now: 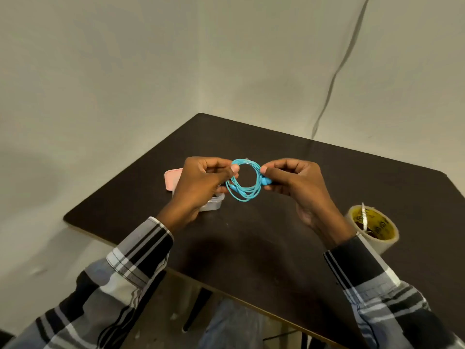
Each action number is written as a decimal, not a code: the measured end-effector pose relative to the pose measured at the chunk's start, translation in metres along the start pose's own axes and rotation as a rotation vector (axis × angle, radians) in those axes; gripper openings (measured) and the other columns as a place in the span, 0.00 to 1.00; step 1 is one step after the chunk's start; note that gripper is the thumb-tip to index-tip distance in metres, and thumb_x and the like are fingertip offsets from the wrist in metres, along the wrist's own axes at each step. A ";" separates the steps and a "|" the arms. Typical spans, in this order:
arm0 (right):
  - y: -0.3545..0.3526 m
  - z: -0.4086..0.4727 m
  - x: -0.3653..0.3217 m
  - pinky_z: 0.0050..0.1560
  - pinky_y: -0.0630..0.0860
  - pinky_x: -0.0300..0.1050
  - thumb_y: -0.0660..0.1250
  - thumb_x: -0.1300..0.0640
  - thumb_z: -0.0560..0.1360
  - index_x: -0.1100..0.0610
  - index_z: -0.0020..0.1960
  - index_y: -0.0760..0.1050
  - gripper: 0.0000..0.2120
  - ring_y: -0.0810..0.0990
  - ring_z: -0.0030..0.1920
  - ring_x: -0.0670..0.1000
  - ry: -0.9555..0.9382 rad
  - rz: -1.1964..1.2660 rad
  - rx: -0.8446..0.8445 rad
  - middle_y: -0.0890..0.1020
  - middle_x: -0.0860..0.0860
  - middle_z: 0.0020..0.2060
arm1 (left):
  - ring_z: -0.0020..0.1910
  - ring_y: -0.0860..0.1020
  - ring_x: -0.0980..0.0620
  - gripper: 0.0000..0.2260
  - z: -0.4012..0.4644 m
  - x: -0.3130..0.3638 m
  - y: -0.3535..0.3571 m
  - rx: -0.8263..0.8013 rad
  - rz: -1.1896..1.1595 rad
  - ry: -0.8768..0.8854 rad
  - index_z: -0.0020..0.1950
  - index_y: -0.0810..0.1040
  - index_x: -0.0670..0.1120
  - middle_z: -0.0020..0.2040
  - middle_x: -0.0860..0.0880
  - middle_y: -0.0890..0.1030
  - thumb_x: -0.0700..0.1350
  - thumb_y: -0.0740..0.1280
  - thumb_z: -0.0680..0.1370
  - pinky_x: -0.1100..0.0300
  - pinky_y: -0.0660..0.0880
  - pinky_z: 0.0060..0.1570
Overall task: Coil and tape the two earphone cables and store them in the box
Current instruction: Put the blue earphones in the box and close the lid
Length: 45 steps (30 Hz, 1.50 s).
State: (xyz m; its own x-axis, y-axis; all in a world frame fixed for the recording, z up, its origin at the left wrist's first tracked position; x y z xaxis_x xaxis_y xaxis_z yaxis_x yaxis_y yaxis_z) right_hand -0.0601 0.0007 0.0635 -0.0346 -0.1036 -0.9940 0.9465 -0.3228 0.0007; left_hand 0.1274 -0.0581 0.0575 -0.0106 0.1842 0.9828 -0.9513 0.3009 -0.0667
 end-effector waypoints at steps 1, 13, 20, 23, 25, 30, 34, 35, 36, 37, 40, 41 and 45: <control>0.015 0.007 0.001 0.43 0.83 0.45 0.74 0.66 0.72 0.66 0.46 0.83 0.04 0.84 0.39 0.53 0.007 -0.005 -0.020 0.86 0.63 0.42 | 0.41 0.85 0.52 0.09 0.002 -0.002 -0.016 0.040 0.017 0.002 0.55 0.83 0.42 0.43 0.47 0.86 0.43 0.72 0.75 0.60 0.82 0.38; 0.094 0.055 0.030 0.41 0.83 0.45 0.74 0.64 0.73 0.64 0.46 0.83 0.03 0.86 0.40 0.53 -0.068 -0.270 -0.090 0.86 0.57 0.40 | 0.38 0.81 0.59 0.09 0.018 -0.037 -0.086 0.249 0.554 0.000 0.48 0.86 0.49 0.45 0.53 0.86 0.52 0.73 0.74 0.61 0.78 0.37; 0.102 0.055 0.049 0.44 0.84 0.45 0.75 0.57 0.73 0.55 0.45 0.85 0.02 0.86 0.40 0.47 -0.116 -0.545 -0.132 0.86 0.48 0.39 | 0.58 0.74 0.50 0.12 0.020 -0.048 -0.090 0.278 0.802 -0.012 0.49 0.86 0.45 0.56 0.48 0.80 0.52 0.73 0.74 0.58 0.73 0.44; 0.105 0.055 0.048 0.42 0.82 0.40 0.75 0.55 0.73 0.53 0.45 0.85 0.02 0.85 0.40 0.45 -0.152 -0.682 -0.167 0.87 0.47 0.40 | 0.64 0.68 0.52 0.11 0.019 -0.051 -0.087 0.234 0.871 -0.037 0.50 0.85 0.46 0.60 0.51 0.77 0.52 0.72 0.75 0.59 0.68 0.47; 0.105 0.055 0.048 0.42 0.82 0.39 0.75 0.54 0.73 0.52 0.46 0.85 0.03 0.84 0.40 0.44 -0.174 -0.766 -0.192 0.87 0.47 0.42 | 0.66 0.66 0.51 0.11 0.020 -0.051 -0.085 0.192 0.922 -0.020 0.50 0.85 0.47 0.62 0.52 0.75 0.53 0.71 0.75 0.59 0.66 0.48; 0.109 0.051 0.043 0.40 0.76 0.34 0.72 0.52 0.76 0.52 0.53 0.85 0.08 0.83 0.45 0.44 -0.262 -0.961 -0.271 0.87 0.47 0.48 | 0.70 0.63 0.50 0.10 0.022 -0.052 -0.080 0.099 0.978 -0.002 0.50 0.86 0.47 0.69 0.52 0.73 0.51 0.70 0.76 0.52 0.67 0.63; 0.110 0.051 0.038 0.49 0.81 0.43 0.68 0.55 0.79 0.50 0.58 0.83 0.10 0.82 0.51 0.45 -0.215 -1.094 -0.380 0.86 0.46 0.54 | 0.70 0.66 0.49 0.09 0.027 -0.060 -0.080 0.031 0.853 0.010 0.53 0.85 0.47 0.71 0.49 0.72 0.48 0.71 0.76 0.49 0.68 0.67; 0.108 0.051 0.037 0.52 0.81 0.45 0.67 0.57 0.79 0.51 0.59 0.83 0.10 0.82 0.52 0.45 -0.183 -1.099 -0.415 0.85 0.47 0.55 | 0.69 0.69 0.49 0.09 0.027 -0.061 -0.081 0.034 0.773 0.007 0.54 0.85 0.46 0.71 0.48 0.73 0.47 0.71 0.76 0.53 0.70 0.65; 0.107 0.050 0.037 0.53 0.81 0.44 0.67 0.59 0.79 0.52 0.59 0.83 0.11 0.82 0.52 0.45 -0.159 -1.091 -0.444 0.85 0.48 0.56 | 0.67 0.71 0.50 0.09 0.027 -0.063 -0.082 0.040 0.700 -0.005 0.54 0.85 0.46 0.70 0.48 0.73 0.46 0.71 0.76 0.55 0.70 0.62; 0.105 0.050 0.036 0.54 0.80 0.43 0.67 0.61 0.79 0.52 0.60 0.83 0.12 0.82 0.52 0.45 -0.147 -1.079 -0.457 0.85 0.48 0.56 | 0.66 0.72 0.50 0.09 0.027 -0.064 -0.082 0.043 0.647 -0.021 0.54 0.85 0.46 0.70 0.48 0.74 0.46 0.71 0.76 0.56 0.71 0.61; 0.102 0.049 0.034 0.54 0.81 0.42 0.69 0.63 0.77 0.54 0.60 0.82 0.14 0.82 0.51 0.45 -0.133 -1.069 -0.433 0.85 0.49 0.53 | 0.63 0.74 0.51 0.09 0.026 -0.069 -0.079 0.019 0.643 -0.062 0.53 0.85 0.45 0.69 0.49 0.74 0.47 0.71 0.76 0.58 0.72 0.58; 0.103 0.049 0.035 0.54 0.81 0.44 0.70 0.63 0.76 0.54 0.60 0.82 0.14 0.83 0.50 0.45 -0.126 -1.068 -0.425 0.85 0.49 0.53 | 0.62 0.75 0.52 0.09 0.026 -0.069 -0.077 0.014 0.669 -0.066 0.52 0.85 0.44 0.69 0.49 0.74 0.47 0.71 0.76 0.60 0.71 0.57; 0.103 0.048 0.039 0.51 0.83 0.45 0.74 0.62 0.73 0.54 0.56 0.82 0.12 0.83 0.49 0.45 -0.128 -1.081 -0.402 0.85 0.49 0.52 | 0.65 0.73 0.50 0.10 0.022 -0.064 -0.071 0.000 0.726 -0.001 0.51 0.85 0.43 0.69 0.48 0.74 0.48 0.71 0.76 0.53 0.71 0.64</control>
State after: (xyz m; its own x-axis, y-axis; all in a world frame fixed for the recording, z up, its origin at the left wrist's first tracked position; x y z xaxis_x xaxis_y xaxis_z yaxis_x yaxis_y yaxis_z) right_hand 0.0208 -0.0817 0.0304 -0.8976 -0.0588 -0.4369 0.4366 0.0189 -0.8995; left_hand 0.1893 -0.1119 0.0036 -0.6394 0.3368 0.6912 -0.7046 0.1031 -0.7021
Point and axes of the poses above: each hand's wrist, its own z-axis towards the middle knuckle, its own y-axis out of the palm, x = y × z, the point moved 6 cm from there along z, towards the middle knuckle
